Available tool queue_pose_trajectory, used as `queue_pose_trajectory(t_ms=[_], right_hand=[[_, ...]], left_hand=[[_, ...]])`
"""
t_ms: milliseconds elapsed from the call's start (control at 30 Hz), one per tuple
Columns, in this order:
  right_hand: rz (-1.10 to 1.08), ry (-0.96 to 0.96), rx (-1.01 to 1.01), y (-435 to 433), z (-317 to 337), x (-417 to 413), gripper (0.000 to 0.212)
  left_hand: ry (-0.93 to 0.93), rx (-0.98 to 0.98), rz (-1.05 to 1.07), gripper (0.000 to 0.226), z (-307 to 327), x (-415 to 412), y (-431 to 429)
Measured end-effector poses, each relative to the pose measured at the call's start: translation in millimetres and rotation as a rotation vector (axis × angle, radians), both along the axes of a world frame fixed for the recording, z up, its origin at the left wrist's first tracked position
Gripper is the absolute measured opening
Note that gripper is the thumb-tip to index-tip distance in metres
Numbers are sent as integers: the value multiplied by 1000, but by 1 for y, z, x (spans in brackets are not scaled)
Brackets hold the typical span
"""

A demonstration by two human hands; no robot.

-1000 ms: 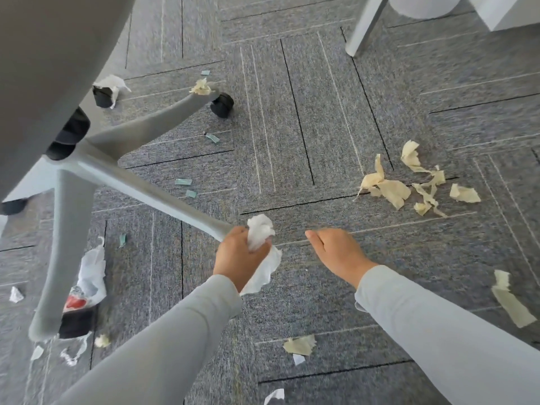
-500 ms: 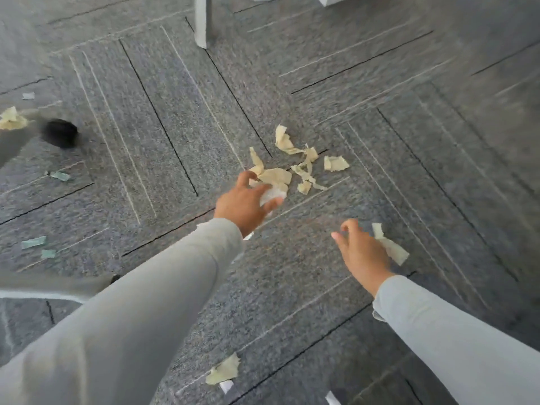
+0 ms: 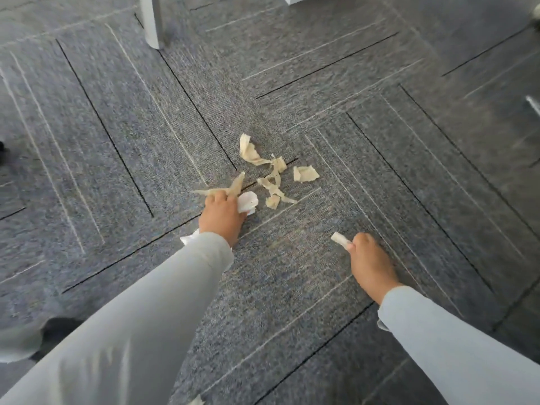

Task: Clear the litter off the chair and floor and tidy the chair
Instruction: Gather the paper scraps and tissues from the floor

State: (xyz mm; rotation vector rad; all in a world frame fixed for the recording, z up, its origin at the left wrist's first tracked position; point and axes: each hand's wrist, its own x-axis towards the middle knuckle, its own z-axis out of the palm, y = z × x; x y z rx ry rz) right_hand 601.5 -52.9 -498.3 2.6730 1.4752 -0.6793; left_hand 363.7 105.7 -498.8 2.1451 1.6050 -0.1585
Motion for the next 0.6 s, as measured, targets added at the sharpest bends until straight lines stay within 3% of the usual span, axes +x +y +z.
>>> queue_pose_trajectory(t_ms=[100, 200, 300, 367, 467, 600], right_hand=[[80, 55, 174, 30, 10, -18, 12], [277, 90, 211, 72, 15, -40, 22], [357, 147, 228, 113, 15, -59, 27], [398, 151, 183, 133, 13, -68, 42], [377, 72, 17, 155, 5, -74, 50], [478, 7, -7, 160, 0, -87, 19]], left_hand=[[-51, 13, -36, 35, 7, -1, -14], [-218, -52, 43, 14, 15, 0, -20], [-315, -68, 168, 33, 24, -2, -24], [-274, -90, 147, 53, 28, -4, -23], [-176, -140, 90, 44, 38, -11, -15], [-40, -71, 53, 12, 68, -30, -8]])
